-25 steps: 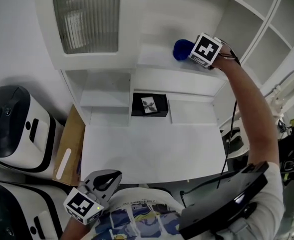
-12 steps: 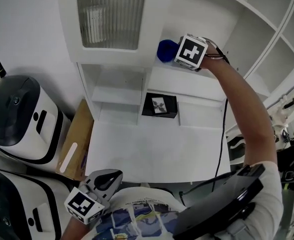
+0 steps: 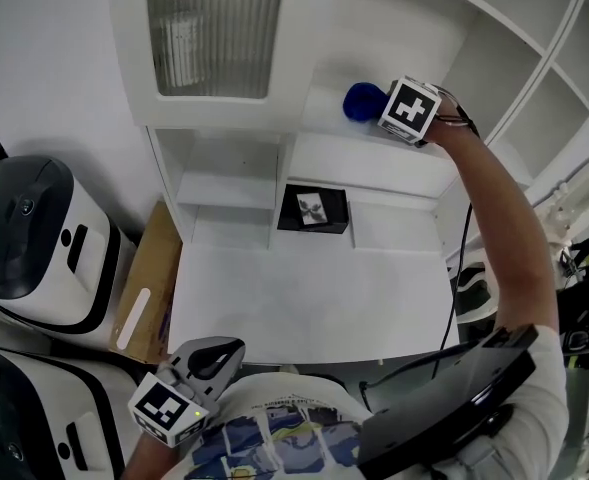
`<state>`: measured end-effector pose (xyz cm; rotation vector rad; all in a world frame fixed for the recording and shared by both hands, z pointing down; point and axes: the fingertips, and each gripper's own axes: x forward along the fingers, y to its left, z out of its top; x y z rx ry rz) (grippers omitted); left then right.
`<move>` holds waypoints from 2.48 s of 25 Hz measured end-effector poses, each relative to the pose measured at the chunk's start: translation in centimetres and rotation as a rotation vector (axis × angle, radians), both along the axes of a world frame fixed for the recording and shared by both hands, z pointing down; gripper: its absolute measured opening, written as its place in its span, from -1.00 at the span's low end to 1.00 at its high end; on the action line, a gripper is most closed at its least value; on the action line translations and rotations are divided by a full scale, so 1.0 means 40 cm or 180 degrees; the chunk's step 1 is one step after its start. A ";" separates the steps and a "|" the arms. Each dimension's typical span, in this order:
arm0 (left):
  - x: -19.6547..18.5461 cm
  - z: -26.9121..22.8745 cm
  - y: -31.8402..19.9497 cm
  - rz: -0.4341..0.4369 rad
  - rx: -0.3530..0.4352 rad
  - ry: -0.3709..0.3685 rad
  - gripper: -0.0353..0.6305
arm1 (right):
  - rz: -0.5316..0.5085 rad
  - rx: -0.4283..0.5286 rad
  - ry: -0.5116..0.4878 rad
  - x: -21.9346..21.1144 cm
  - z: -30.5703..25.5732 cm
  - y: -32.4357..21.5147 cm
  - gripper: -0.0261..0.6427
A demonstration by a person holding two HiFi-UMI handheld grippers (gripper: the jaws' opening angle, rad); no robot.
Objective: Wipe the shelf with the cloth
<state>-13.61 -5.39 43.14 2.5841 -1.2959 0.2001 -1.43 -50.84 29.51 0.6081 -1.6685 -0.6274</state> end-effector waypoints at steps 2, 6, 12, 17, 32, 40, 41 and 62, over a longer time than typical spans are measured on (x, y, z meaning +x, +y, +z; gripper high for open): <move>0.005 0.001 -0.002 0.0042 0.0005 0.0000 -0.88 | 0.0111 -0.0023 0.0016 0.045 0.004 -0.011 -0.72; 0.008 0.004 -0.006 0.0106 0.0015 -0.0001 -0.88 | 0.0391 0.0010 0.0101 0.150 0.004 -0.046 -0.72; 0.016 -0.004 -0.006 0.0140 0.0031 0.0004 -0.88 | 0.0745 0.0138 0.0296 0.287 0.002 -0.092 -0.72; 0.003 0.003 -0.004 0.0119 0.0030 0.0016 -0.88 | 0.0868 0.0148 0.0323 0.308 0.005 -0.107 -0.72; -0.045 -0.003 0.043 0.0045 0.0049 0.0013 -0.88 | -0.0204 0.0115 -0.0173 -0.108 -0.049 0.107 -0.72; -0.073 0.005 0.086 -0.0061 -0.0013 0.0020 -0.88 | -0.0429 -0.0001 -0.0037 -0.207 -0.001 0.175 -0.72; -0.075 0.006 0.087 -0.0063 -0.0027 0.0022 -0.88 | -0.0392 -0.0018 -0.0030 -0.195 0.007 0.172 -0.72; 0.164 0.014 -0.101 0.0583 -0.0140 -0.0046 -0.88 | 0.0837 0.0385 -0.0839 0.381 -0.002 0.037 -0.72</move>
